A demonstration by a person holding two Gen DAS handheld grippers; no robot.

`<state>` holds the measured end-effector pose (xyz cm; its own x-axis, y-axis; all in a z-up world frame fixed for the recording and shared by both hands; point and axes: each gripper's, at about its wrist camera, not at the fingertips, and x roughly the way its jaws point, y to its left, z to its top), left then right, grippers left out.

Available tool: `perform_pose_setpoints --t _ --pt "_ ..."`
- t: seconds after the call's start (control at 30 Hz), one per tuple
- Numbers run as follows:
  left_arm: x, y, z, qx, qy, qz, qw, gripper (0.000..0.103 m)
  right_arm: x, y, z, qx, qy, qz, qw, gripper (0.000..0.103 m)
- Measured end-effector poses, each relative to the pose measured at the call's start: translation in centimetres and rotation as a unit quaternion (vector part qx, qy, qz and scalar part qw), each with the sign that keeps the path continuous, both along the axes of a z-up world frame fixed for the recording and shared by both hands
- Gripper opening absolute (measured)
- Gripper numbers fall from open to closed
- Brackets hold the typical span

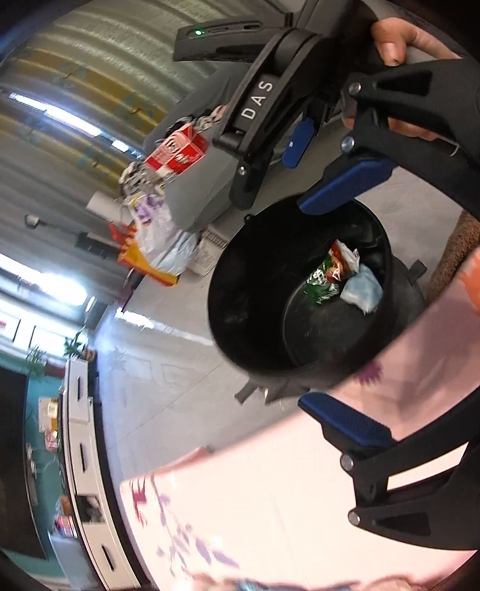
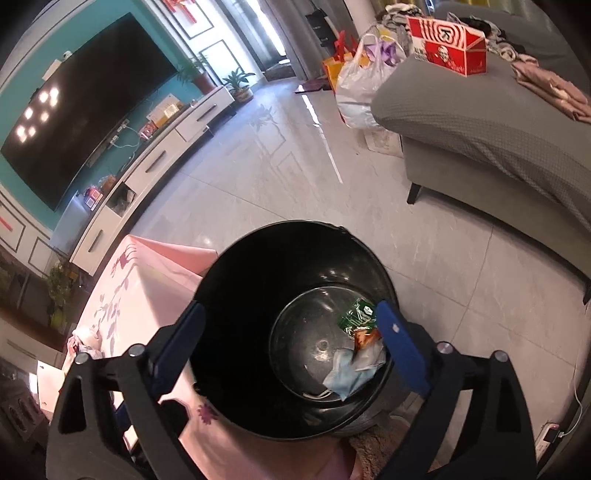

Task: Collect trash
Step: 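Open both tools over the black bin, dropping the mask and green bag, then return both tools to the table and grasp the yellow chip bag with the right tool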

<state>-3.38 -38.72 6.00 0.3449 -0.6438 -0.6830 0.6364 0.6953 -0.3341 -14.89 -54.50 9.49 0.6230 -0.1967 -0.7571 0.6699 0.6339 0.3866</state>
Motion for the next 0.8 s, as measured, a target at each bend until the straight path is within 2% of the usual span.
perform_pose_setpoints --t 0.2,0.27,0.4,0.5,0.57,0.67,0.73,0.8 --pt "0.3 7.1 2.5 -0.004 -0.028 0.070 0.9971 0.100 1.5 4.6 2.5 -0.034 -0.029 0.061 0.997 0.097" --pt "0.2 10.6 3.7 -0.011 -0.041 0.109 0.9931 0.100 2.0 6.3 3.4 -0.044 -0.042 0.080 0.995 0.097" --pt "0.1 16.3 5.1 -0.013 -0.053 0.158 0.9859 0.100 2.9 9.3 4.6 -0.061 -0.056 0.116 0.990 0.099" --pt "0.5 21.3 6.2 0.006 -0.057 0.216 0.9747 0.100 4.2 11.8 5.0 -0.087 -0.049 0.147 0.984 0.100" --pt "0.4 25.6 6.8 0.005 -0.065 0.272 0.9600 0.100 5.1 13.6 5.1 -0.099 -0.044 0.161 0.981 0.100" --pt "0.2 29.8 6.5 0.017 -0.059 0.305 0.9504 0.100 6.2 16.8 4.8 -0.107 -0.042 0.193 0.975 0.100" --pt "0.2 32.3 5.6 0.034 -0.054 0.320 0.9454 0.100 7.2 19.8 4.6 -0.134 -0.049 0.221 0.965 0.100" --pt "0.2 34.2 4.5 0.044 -0.051 0.336 0.9394 0.100 8.0 21.8 4.1 -0.137 -0.055 0.236 0.960 0.100"
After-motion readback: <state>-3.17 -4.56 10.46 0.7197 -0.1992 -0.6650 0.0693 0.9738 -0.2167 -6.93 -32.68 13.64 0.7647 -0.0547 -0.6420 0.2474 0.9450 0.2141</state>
